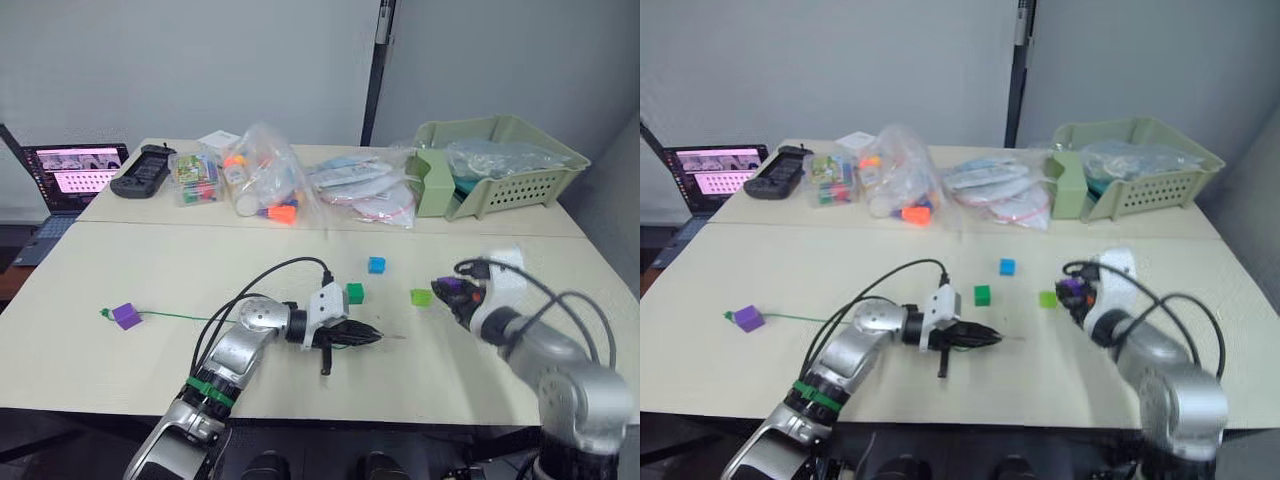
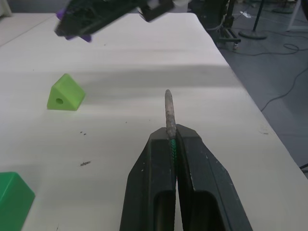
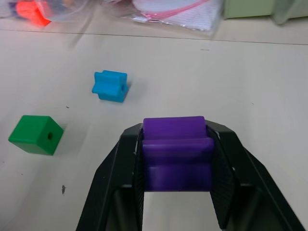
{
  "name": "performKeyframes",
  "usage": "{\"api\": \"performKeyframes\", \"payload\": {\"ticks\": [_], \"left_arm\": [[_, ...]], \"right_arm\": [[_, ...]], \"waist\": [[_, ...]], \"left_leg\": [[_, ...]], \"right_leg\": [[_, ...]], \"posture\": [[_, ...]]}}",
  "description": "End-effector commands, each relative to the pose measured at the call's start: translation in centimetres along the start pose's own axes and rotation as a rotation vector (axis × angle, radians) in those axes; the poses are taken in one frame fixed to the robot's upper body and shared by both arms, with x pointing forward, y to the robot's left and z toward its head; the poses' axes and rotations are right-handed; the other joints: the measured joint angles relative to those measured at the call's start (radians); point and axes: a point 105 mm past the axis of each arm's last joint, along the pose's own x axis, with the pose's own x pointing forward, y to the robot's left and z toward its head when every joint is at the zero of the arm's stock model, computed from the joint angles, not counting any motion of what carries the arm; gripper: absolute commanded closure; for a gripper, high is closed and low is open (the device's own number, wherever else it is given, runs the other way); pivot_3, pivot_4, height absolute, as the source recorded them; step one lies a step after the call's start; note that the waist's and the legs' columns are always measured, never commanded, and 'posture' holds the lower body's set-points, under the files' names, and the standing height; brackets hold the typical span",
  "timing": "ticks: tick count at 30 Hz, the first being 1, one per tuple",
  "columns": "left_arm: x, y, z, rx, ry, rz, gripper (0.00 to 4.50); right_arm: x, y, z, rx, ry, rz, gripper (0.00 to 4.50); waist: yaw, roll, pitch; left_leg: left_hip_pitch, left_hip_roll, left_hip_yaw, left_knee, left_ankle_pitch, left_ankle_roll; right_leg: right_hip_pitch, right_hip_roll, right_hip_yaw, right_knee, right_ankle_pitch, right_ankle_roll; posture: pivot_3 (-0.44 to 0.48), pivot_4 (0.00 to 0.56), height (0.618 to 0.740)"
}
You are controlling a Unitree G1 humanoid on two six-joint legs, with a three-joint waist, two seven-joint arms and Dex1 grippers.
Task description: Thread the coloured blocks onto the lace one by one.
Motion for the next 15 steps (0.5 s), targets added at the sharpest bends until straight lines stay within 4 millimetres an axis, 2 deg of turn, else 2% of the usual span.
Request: {"api": "performKeyframes", "payload": {"ticks": [1, 6, 12, 13, 15], "left_arm": [[0.3, 0.2, 0.9, 0.035, -0.032, -0.031, 4.5], [0.4, 0.3, 0.8, 0.042, -0.023, -0.062, 4.5], [0.2, 0.3, 0.9, 0.045, -0.026, -0.065, 4.5], [0.0, 0.2, 0.8, 0.041, -0.025, -0.062, 4.5], [-0.2, 0.2, 0.7, 0.033, -0.021, -0.055, 4.5]], "right_arm": [[-1.7, 0.9, -0.6, -0.014, -0.022, -0.053, 3.31], [-2.2, 2.1, -4.2, 0.01, 0.067, -0.081, 3.31], [-2.3, 1.8, -5.8, 0.033, 0.085, -0.106, 3.31], [-2.3, 1.6, -6.1, 0.047, 0.088, -0.113, 2.51], [-2.3, 1.5, -6.3, 0.06, 0.082, -0.12, 1.91]], "waist": [[-0.004, 0.0, 0.0], [-0.005, 0.0, 0.0], [-0.005, 0.0, 0.0], [-0.004, 0.0, 0.0], [-0.004, 0.0, 0.0]], "left_leg": [[0.0, 0.0, 0.001, 0.0, 0.0, 0.0], [0.001, 0.0, 0.002, 0.002, 0.0, 0.0], [0.0, 0.001, 0.002, 0.002, 0.0, 0.0], [0.001, 0.001, 0.002, 0.002, 0.0, 0.0], [0.0, 0.001, 0.002, 0.002, 0.0, 0.0]], "right_leg": [[0.0, 0.0, 0.0, 0.0, 0.0, 0.0], [0.001, 0.0, 0.001, -0.002, 0.0, 0.001], [0.001, 0.0, 0.001, -0.002, -0.001, 0.0], [0.001, 0.0, 0.001, -0.002, -0.001, 0.0], [0.001, 0.0, 0.001, -0.002, -0.001, 0.0]], "posture": [[0.0, 0.15, 0.734], [0.0, 0.15, 0.734], [0.0, 0.15, 0.734], [0.0, 0.15, 0.734], [0.0, 0.15, 0.734]]}}
